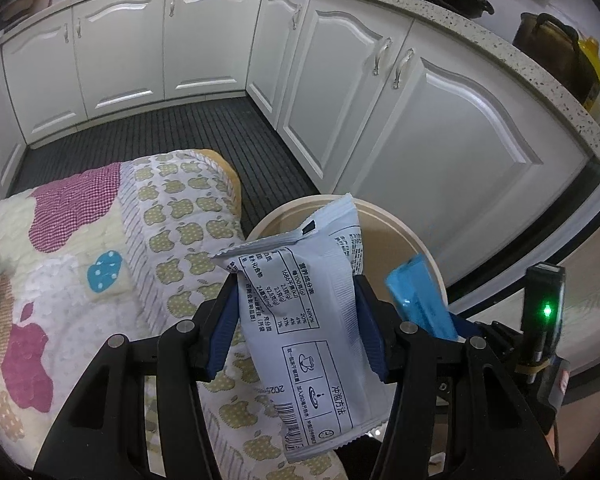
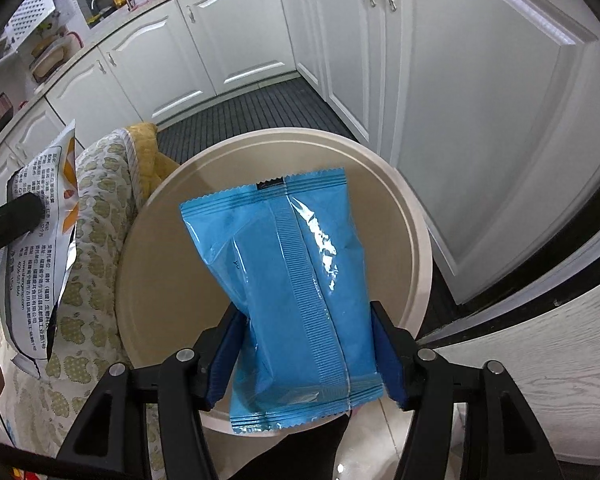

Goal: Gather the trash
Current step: 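Carry the paper packet and wipe pack over the bucket and open both tools, then move both open tools back over the medicine box and green towel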

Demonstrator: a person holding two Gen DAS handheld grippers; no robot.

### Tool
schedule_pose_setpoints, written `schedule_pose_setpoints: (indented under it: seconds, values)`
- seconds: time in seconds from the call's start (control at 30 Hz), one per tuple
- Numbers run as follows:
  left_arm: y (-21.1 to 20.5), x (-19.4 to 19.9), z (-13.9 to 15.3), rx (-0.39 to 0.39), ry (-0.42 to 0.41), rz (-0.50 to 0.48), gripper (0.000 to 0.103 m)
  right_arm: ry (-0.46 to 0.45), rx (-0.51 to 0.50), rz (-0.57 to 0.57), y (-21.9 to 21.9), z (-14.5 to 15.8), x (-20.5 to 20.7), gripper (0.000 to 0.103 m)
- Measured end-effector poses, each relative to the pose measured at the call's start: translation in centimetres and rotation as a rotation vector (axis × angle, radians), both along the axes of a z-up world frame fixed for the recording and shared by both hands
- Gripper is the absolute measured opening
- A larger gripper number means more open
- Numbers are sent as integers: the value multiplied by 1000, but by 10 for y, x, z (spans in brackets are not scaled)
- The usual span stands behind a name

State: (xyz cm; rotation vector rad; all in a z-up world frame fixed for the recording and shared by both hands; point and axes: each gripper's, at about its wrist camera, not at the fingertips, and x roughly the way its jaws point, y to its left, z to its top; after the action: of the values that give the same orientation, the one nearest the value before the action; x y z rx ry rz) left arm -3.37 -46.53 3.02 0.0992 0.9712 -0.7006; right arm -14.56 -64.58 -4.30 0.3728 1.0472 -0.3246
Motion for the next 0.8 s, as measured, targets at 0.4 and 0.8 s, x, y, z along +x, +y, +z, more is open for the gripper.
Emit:
schedule_pose_setpoints:
  seconds: [0.4,0.8]
  values:
    - [10,0,-4,1,22,3,62,23,18,-9,-1,-4,-3,72]
    - [57,-2,5,23,5,61,62,-7,3,51,32,16,-2,73]
